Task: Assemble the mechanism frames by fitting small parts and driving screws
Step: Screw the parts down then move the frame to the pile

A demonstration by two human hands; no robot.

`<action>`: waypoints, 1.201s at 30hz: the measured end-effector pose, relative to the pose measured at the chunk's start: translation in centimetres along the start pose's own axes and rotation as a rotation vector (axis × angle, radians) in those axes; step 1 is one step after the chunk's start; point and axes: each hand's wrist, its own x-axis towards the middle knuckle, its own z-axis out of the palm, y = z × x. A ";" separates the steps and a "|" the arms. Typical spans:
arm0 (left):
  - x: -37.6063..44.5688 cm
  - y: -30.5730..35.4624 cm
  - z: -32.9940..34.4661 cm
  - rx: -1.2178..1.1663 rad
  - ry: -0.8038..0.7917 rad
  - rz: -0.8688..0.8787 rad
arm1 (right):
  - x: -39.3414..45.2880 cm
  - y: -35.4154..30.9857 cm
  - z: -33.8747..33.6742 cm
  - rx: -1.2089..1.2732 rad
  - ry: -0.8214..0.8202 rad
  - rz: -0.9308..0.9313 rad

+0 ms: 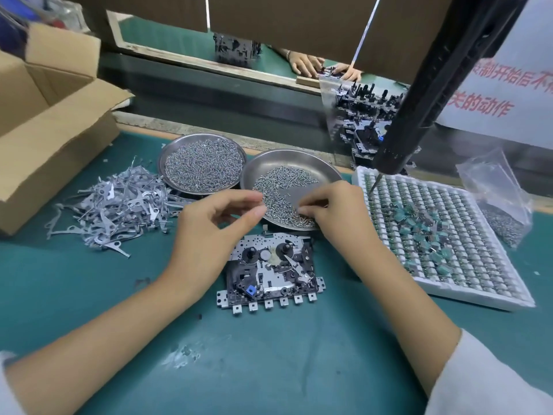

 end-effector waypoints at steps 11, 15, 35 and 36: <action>-0.4 0.0 0.4 0.012 -0.017 -0.004 | -1.1 0.5 0.0 0.129 0.126 -0.030; -0.4 -0.1 0.3 0.002 -0.026 -0.004 | -1.4 0.2 0.2 0.164 0.113 -0.018; -0.7 0.3 0.5 -0.166 -0.035 -0.002 | -4.3 -2.6 0.2 1.196 -0.187 0.218; -0.7 0.3 0.5 -0.166 -0.038 0.007 | -4.3 -2.7 0.2 1.199 -0.187 0.216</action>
